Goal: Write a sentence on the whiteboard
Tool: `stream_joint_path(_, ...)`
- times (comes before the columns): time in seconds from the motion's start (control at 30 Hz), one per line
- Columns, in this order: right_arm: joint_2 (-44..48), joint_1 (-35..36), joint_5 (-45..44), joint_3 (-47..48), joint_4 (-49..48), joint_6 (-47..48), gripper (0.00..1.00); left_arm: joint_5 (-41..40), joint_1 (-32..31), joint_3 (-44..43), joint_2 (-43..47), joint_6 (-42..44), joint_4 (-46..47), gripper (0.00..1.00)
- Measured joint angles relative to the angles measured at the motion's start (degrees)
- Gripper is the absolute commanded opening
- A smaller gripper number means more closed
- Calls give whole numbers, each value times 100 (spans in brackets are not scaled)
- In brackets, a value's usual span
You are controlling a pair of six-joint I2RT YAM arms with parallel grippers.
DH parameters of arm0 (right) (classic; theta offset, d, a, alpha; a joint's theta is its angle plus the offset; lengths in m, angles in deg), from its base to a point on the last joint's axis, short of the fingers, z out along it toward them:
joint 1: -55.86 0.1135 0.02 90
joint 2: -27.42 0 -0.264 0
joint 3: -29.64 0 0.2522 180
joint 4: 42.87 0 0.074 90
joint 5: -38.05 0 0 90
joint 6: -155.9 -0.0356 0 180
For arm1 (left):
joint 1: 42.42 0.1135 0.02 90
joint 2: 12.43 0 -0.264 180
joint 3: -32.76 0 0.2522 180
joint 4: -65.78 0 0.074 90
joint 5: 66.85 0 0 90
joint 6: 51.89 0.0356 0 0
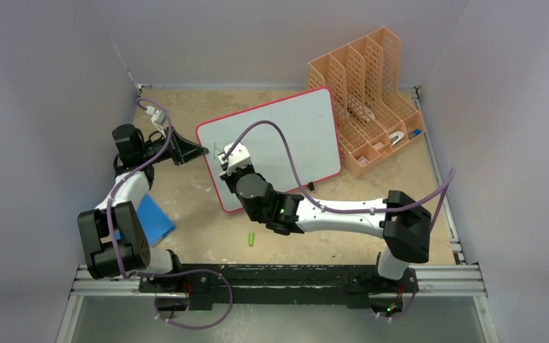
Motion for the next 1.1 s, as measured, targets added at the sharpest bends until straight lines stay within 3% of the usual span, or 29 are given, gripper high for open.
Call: stream_joint_path(1.1,-76,-22,107,37,-24,214,0,4,0,0,4,0,-2,0)
